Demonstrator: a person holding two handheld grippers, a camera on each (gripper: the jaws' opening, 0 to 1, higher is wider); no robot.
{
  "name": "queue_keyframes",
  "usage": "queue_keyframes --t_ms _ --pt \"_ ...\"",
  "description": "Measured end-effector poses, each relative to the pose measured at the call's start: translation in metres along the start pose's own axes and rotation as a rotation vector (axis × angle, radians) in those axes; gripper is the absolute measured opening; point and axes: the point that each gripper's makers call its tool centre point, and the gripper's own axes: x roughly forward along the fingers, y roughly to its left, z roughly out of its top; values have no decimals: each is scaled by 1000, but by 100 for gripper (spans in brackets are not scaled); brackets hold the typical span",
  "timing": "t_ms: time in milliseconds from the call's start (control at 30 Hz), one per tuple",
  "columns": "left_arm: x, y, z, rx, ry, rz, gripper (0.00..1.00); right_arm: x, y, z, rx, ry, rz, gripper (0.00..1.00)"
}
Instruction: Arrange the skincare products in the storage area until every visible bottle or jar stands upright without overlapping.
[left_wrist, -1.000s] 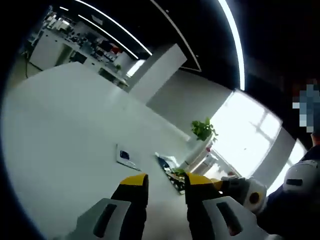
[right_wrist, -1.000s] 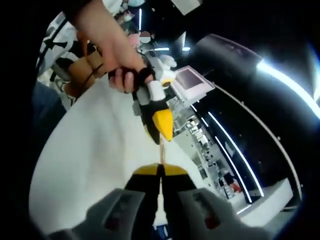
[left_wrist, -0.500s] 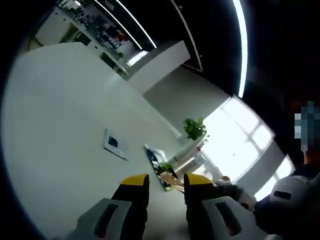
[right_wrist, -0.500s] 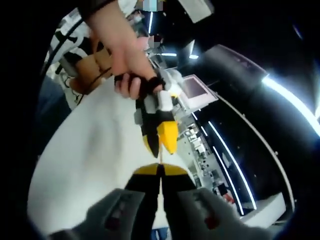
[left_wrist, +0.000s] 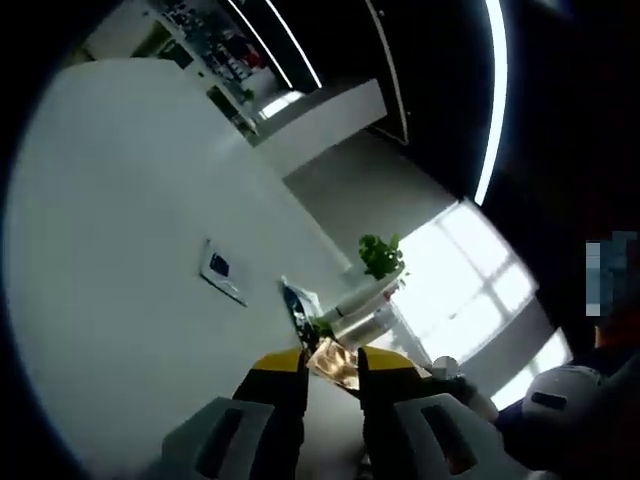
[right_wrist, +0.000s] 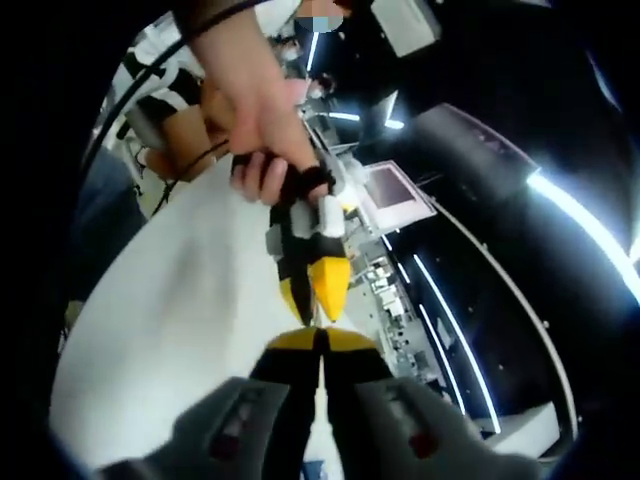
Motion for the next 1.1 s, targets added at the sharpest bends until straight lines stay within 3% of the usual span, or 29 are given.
queue_keyframes --t_ms 567,733,967,1100 --pt "2 1 -9 -106 17 -44 19 -2 -7 5 -18 -9 -21 0" --pt "3 -1 -13 -163 33 -80 20 -4 -11 7 -26 -16 -35 0" --pt "0 -20 -11 -296 16 -201 19 -6 -11 12 -40 -30 -45 0" --pt "1 -22 -15 -301 32 -195 17 -5 -8 12 -44 -29 -36 0"
